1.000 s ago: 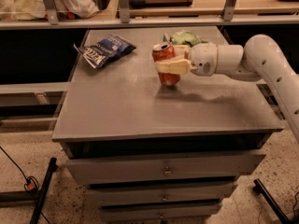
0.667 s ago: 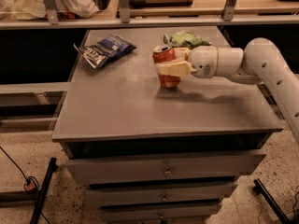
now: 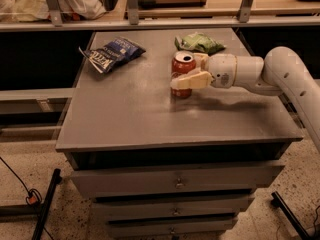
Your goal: Place coke can upright
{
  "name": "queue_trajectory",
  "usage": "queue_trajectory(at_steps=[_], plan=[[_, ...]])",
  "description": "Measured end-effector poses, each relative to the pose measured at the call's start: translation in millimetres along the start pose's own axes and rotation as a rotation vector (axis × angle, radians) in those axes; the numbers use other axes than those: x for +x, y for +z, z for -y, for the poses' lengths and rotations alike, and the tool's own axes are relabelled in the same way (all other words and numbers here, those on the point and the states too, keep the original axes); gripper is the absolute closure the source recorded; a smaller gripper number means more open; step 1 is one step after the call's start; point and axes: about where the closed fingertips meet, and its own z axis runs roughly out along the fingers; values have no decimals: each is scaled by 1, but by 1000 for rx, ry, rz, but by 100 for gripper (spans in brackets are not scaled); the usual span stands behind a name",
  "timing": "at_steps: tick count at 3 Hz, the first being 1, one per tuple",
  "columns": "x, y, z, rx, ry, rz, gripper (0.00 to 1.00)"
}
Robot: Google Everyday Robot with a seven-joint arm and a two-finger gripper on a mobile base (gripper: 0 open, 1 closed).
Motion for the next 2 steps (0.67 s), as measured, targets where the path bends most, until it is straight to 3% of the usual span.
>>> queue_trajectory(at_steps=[2], plan=[[-5, -30, 6, 49, -34, -64, 0]])
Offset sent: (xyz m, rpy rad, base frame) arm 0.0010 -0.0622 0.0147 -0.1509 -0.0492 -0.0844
